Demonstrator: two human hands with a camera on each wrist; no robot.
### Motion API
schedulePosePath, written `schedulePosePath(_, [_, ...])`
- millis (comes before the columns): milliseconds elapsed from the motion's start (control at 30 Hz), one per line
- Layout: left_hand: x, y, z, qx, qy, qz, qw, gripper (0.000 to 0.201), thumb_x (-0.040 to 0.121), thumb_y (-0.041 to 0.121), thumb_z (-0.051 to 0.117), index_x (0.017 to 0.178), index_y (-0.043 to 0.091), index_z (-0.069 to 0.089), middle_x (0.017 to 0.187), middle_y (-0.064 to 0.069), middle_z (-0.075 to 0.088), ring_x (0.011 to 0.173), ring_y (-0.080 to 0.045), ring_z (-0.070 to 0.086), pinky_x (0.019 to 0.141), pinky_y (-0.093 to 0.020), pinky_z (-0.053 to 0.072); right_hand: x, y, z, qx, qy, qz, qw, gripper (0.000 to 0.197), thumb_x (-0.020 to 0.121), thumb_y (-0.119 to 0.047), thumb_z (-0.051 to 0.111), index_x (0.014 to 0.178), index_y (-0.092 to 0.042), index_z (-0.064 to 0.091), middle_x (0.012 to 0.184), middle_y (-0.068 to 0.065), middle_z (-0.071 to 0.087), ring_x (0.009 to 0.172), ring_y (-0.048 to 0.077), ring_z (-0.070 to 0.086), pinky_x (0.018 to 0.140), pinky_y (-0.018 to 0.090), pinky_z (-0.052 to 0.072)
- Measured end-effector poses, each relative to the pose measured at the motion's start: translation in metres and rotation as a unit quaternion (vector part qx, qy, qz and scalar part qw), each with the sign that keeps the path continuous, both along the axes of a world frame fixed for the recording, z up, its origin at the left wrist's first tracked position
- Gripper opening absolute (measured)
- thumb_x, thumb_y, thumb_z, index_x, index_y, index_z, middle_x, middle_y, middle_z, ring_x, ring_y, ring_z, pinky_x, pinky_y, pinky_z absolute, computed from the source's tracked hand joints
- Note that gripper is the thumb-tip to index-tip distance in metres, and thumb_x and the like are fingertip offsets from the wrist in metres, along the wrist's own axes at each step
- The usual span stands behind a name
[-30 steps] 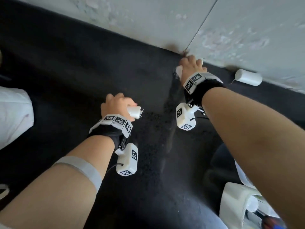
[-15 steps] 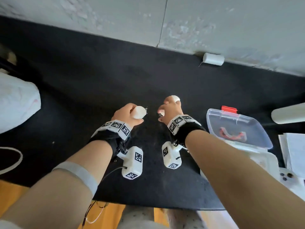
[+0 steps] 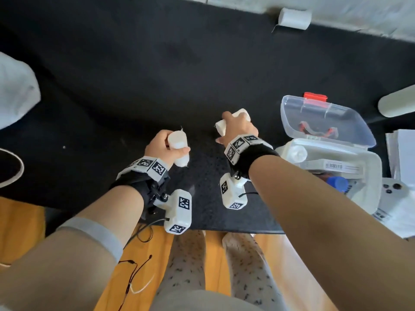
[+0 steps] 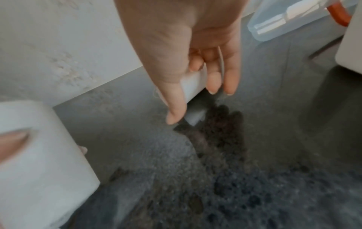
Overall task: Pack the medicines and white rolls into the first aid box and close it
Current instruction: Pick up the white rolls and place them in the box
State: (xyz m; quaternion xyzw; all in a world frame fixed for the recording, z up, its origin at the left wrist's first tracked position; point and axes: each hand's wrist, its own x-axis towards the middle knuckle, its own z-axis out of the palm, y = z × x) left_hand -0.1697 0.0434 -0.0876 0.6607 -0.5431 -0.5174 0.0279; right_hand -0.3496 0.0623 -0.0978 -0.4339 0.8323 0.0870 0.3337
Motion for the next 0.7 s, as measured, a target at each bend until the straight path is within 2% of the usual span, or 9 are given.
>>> schedulePosePath(133, [0.006,-0.001,0.009,-0.019,0.031,0.019,0.999,0.048,0.072,0.018,0.075,0.114,0.017,0.053,0.104,0.003,0.057,0.103,-0.024,0.059,0.093,-0.047,0.051,-0.001,-0.002,0.010,0.006,0.032,0.029,0.999,0.040,0.081,-0.009,0.055,0.120,-0.019,0.051,0.121,0.015,0.047,0.088,0.032,0.058,0.068,0.032,0.038])
schedulePosePath(267, [-0.003,0.003,0.021,-0.031,0.084,0.050,0.995,0.045,0.068,0.017,0.076,0.106,0.023,0.054,0.092,0.011,0.057,0.096,-0.020,0.059,0.090,-0.046,0.054,-0.010,-0.004,0.023,-0.028,-0.028,-0.005,0.999,0.021,0.074,-0.015,0.052,0.092,-0.017,0.061,0.093,0.009,0.057,0.076,0.032,0.058,0.061,0.029,0.039])
schedulePosePath(333, [-0.014,0.008,0.030,-0.018,0.117,0.066,0.991,0.040,0.072,0.012,0.074,0.104,0.023,0.052,0.095,0.008,0.057,0.096,-0.018,0.059,0.086,-0.042,0.056,-0.017,0.000,0.032,-0.074,-0.092,-0.045,0.992,0.018,0.077,-0.022,0.058,0.095,-0.024,0.062,0.089,0.005,0.062,0.085,0.032,0.063,0.066,0.031,0.047])
schedulePosePath(400, [-0.032,0.013,0.044,-0.002,0.158,0.061,0.986,0.037,0.077,0.009,0.071,0.105,0.021,0.051,0.092,0.010,0.057,0.093,-0.012,0.058,0.081,-0.036,0.056,-0.027,0.007,0.042,-0.150,-0.123,-0.084,0.977,0.031,0.077,-0.030,0.068,0.107,-0.032,0.061,0.100,0.001,0.067,0.098,0.026,0.064,0.079,0.032,0.052])
schedulePosePath(433, [-0.043,0.015,0.053,0.005,0.180,0.050,0.982,0.036,0.078,0.008,0.069,0.106,0.021,0.051,0.091,0.012,0.056,0.091,-0.008,0.058,0.079,-0.032,0.055,-0.033,0.012,0.050,-0.199,-0.142,-0.109,0.963,0.038,0.076,-0.034,0.071,0.112,-0.032,0.060,0.100,-0.002,0.067,0.097,0.021,0.063,0.080,0.029,0.051])
schedulePosePath(500, [-0.067,0.019,0.071,0.009,0.221,0.026,0.975,0.032,0.080,0.007,0.067,0.104,0.022,0.051,0.092,0.013,0.057,0.088,-0.003,0.057,0.076,-0.027,0.054,-0.046,0.025,0.069,-0.274,-0.182,-0.139,0.934,0.045,0.074,-0.040,0.073,0.116,-0.027,0.059,0.084,-0.013,0.063,0.079,0.006,0.059,0.067,0.016,0.045])
schedulePosePath(567, [-0.092,0.024,0.089,0.005,0.248,-0.001,0.969,0.031,0.080,0.008,0.067,0.096,0.030,0.053,0.093,0.013,0.060,0.090,-0.003,0.058,0.079,-0.029,0.054,-0.064,0.041,0.088,-0.310,-0.190,-0.163,0.917,0.045,0.074,-0.044,0.071,0.112,-0.023,0.061,0.069,-0.019,0.051,0.064,-0.005,0.047,0.059,0.014,0.035])
schedulePosePath(633, [-0.118,0.033,0.104,0.001,0.265,-0.031,0.964,0.034,0.079,0.009,0.067,0.096,0.036,0.053,0.095,0.014,0.060,0.093,-0.004,0.059,0.082,-0.031,0.053,-0.088,0.062,0.102,-0.340,-0.183,-0.203,0.900,0.040,0.074,-0.044,0.071,0.105,-0.020,0.062,0.064,-0.020,0.047,0.060,-0.004,0.044,0.061,0.015,0.034])
schedulePosePath(700, [-0.141,0.046,0.113,0.004,0.274,-0.063,0.960,0.040,0.079,0.008,0.067,0.107,0.033,0.055,0.097,0.015,0.060,0.093,-0.003,0.059,0.081,-0.028,0.053,-0.112,0.085,0.112,-0.350,-0.161,-0.240,0.891,0.031,0.074,-0.045,0.070,0.094,-0.022,0.061,0.063,-0.017,0.048,0.062,0.001,0.047,0.064,0.023,0.040])
